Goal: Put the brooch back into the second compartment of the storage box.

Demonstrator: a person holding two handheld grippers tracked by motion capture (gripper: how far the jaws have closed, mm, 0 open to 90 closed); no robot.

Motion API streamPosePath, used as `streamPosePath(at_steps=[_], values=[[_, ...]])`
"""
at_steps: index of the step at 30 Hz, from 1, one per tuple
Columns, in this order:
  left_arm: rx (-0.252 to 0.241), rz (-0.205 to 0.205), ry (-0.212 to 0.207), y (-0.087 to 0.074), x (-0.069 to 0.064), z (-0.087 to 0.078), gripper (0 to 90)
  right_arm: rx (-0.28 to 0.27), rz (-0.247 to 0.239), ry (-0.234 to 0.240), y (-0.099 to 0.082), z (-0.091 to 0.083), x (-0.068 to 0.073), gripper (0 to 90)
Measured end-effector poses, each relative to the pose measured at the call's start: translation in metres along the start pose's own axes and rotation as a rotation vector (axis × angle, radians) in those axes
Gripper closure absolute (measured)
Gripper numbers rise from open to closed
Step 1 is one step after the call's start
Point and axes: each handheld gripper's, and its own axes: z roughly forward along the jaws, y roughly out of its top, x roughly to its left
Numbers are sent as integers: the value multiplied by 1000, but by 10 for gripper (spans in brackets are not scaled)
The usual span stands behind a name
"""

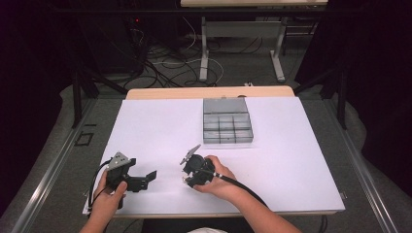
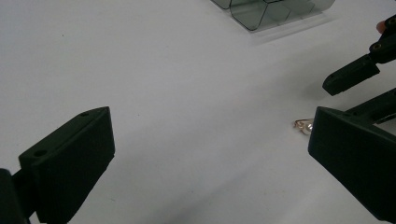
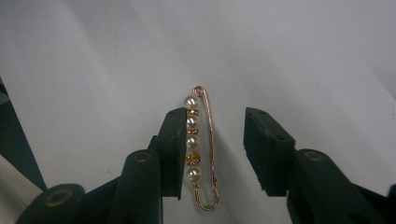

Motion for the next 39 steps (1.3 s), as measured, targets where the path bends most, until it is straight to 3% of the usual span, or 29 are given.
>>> streamPosePath(at_steps=[9,23,39], values=[[1,0,0,0,0,0,3,51,-19,23,0,9,5,695],[0,-4,0,0,1,0,3,80,-31,44,0,15,8,749],[1,4,3,0,1,0,3,121,-7,79,4,18,2,790]])
